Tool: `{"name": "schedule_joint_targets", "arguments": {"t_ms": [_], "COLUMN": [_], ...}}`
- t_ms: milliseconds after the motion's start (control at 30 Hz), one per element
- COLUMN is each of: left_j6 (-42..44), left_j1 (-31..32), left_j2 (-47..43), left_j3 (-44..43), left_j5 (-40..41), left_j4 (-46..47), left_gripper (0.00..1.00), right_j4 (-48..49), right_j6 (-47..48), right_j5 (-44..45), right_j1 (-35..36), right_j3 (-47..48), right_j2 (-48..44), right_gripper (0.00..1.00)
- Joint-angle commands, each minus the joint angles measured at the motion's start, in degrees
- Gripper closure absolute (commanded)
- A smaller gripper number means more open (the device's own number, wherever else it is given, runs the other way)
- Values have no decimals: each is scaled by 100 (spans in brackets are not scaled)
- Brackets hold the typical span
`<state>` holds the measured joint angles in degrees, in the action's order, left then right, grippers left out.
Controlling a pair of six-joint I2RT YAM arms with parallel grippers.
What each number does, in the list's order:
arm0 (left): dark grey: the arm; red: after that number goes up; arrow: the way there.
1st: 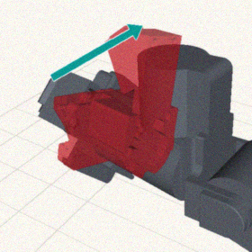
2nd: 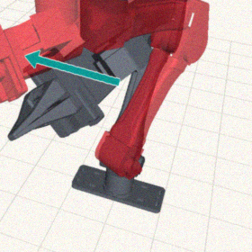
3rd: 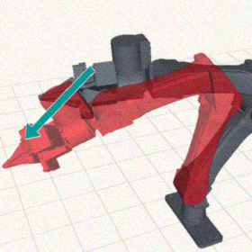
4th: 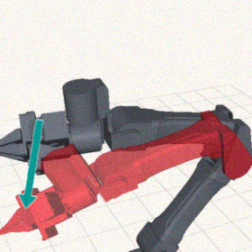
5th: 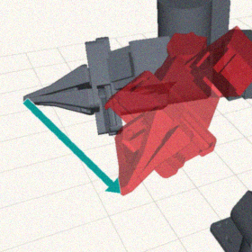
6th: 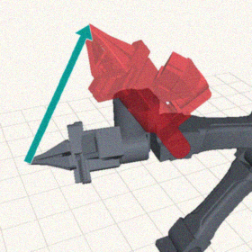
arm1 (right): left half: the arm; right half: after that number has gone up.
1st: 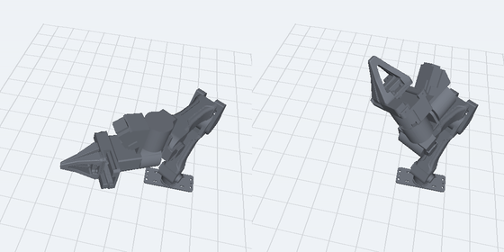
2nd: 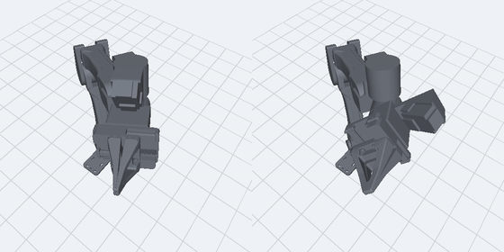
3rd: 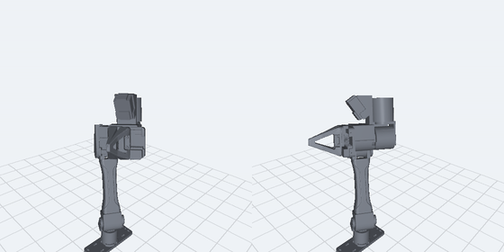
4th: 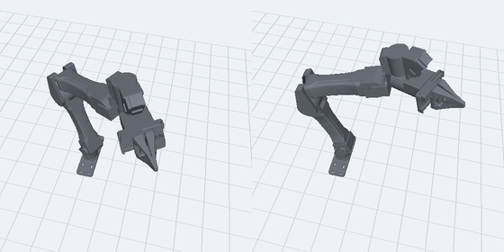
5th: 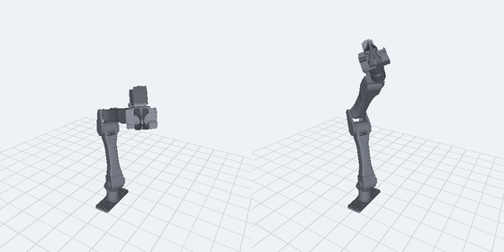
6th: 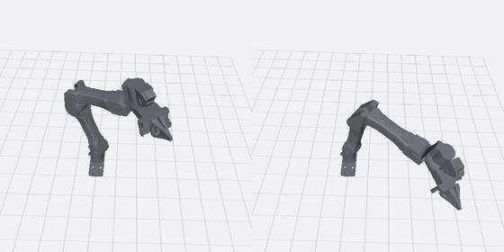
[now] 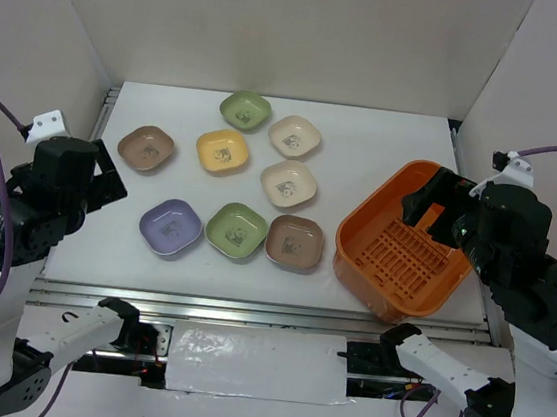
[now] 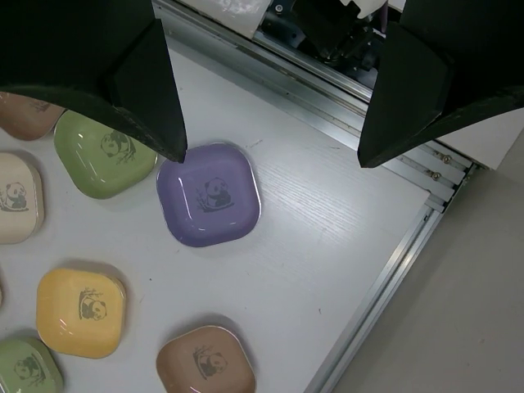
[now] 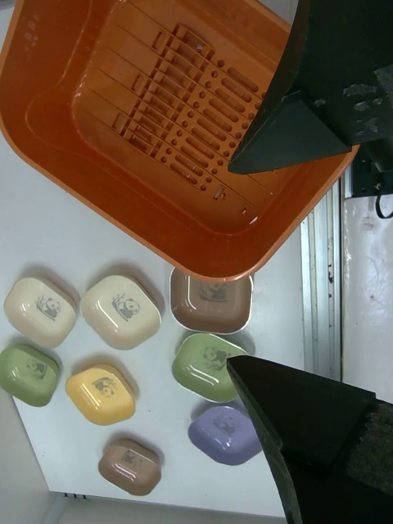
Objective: Place the plates into the plastic bin on the countertop
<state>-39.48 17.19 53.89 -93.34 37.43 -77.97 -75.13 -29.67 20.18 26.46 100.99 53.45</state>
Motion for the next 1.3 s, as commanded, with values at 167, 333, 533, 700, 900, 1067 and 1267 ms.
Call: {"name": "schedule_joint_targets", "arguments": {"t_ms": [167, 333, 533, 700, 900, 1067, 1267], "left_j6": [-243, -550, -1063, -929, -1131, -1430, -1764], "left_j1": [13, -110, -698, -1507, -2061, -2378, -2422], "left_j2": [227, 437, 1070, 1527, 2301, 2855, 3285], "left_j3": [114, 518, 1712, 3075, 3761, 4429, 5000], "left_j5": [239, -218, -847, -1818, -2020, -2248, -2310], "left_j4": [-69, 115, 614, 2171, 3191, 4026, 4843], "left_gripper": [1, 1, 1, 1, 4, 17, 50], "right_j4": [8, 7, 490, 693, 904, 1044, 1185], "right_j6": [102, 128, 531, 515, 471, 374, 269], "right_j5": [74, -6, -1365, -1992, -2282, -2484, -2590], "right_j1": [-18, -27, -27, 17, 123, 193, 281], "right_j3": [246, 211, -246, -475, -510, -510, -554], "right_j2": [86, 60, -89, -63, -142, -212, -300], "right_gripper": [0, 0, 0, 0, 0, 0, 0]}}
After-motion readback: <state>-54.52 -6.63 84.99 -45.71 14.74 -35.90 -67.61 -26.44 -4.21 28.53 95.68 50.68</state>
